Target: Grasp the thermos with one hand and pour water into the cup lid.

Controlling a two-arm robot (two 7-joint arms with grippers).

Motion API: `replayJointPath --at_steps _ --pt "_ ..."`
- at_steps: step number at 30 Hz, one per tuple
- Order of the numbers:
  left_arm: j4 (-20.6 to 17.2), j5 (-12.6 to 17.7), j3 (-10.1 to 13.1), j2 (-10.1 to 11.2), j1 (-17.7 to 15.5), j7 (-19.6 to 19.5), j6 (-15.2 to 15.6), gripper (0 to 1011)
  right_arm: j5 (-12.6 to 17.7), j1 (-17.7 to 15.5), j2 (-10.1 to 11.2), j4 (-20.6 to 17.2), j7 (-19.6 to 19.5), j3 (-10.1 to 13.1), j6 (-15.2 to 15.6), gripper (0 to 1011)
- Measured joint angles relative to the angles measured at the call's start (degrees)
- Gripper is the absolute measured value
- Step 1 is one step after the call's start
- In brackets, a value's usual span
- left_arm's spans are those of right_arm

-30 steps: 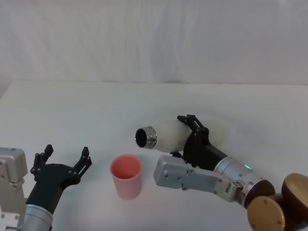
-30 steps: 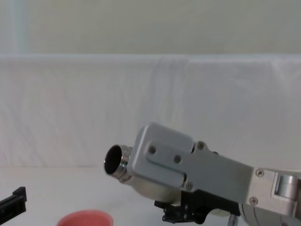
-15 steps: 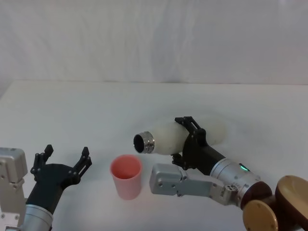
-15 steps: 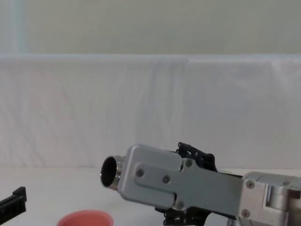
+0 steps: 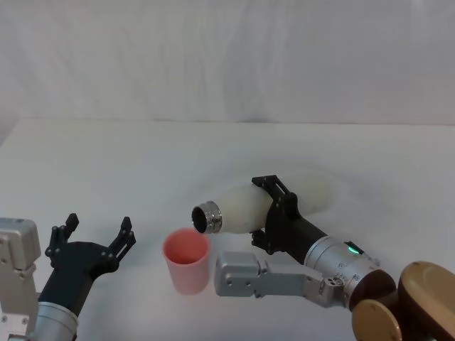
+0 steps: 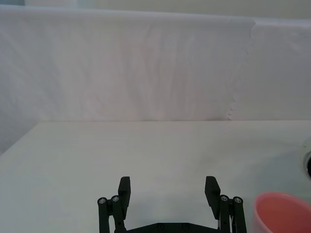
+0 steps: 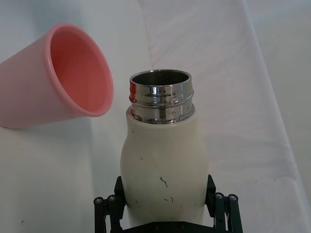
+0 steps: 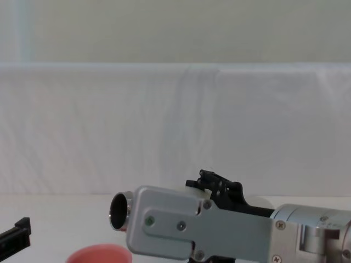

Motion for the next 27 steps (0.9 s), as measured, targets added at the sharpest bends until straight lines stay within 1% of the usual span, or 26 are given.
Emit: replayJointPath --at_steps 9,11,23,27 --pt "0.00 0.00 0.00 0.00 0.00 0.00 0.00 1001 -2.60 0.02 -0.49 0.20 0.15 -0.07 -0.02 960" --pt "0.00 0.00 0.00 0.00 0.00 0.00 0.00 1001 -2.80 0.02 -0.51 0.19 0.13 -0.08 0.02 960" --pt "0.00 0.00 0.00 0.00 0.00 0.00 0.00 1001 -6.44 0.27 -0.60 0.20 -0.04 -0.93 0.70 960" --pt "0.00 0.00 0.00 0.00 0.00 0.00 0.00 1001 -6.88 0.32 -0.58 0.22 -0.04 -1.03 0.74 960"
